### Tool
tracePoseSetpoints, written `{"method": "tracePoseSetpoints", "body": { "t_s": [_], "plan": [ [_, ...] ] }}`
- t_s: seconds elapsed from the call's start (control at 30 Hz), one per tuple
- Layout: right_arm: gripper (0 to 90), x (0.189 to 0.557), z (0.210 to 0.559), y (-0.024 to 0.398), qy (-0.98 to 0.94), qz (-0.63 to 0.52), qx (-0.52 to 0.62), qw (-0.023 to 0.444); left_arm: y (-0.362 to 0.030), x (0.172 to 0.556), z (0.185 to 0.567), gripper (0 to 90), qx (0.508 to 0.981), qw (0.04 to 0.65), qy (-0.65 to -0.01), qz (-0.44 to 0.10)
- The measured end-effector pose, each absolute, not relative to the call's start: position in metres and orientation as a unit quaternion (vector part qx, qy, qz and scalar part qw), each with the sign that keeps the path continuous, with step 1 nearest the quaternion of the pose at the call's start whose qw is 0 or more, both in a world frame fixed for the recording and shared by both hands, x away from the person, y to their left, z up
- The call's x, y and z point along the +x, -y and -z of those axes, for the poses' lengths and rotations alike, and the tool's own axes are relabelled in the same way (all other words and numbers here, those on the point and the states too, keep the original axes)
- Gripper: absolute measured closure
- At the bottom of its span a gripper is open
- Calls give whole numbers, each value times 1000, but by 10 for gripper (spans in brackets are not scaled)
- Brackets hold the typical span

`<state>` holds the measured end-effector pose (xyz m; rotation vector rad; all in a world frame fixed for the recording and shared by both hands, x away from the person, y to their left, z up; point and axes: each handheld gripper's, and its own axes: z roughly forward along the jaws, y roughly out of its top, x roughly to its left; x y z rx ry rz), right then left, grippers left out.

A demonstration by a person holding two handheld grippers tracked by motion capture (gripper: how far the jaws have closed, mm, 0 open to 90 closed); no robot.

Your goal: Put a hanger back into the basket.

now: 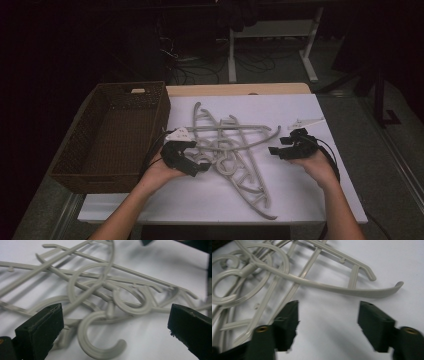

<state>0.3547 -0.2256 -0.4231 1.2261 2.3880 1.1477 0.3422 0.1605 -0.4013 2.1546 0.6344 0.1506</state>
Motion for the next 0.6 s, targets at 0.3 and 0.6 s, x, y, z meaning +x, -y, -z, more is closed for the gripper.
{"method": "tracePoseSetpoints", "body": {
  "t_s": [0.3, 0.6],
  "plan": [
    [142, 335, 433, 237, -806, -393, 428, 116, -143, 366, 399, 56, 867, 412, -271, -78],
    [138, 336, 432, 240, -799, -407, 428, 114, -134, 387, 414, 152, 882, 373, -274, -85]
  ]
}}
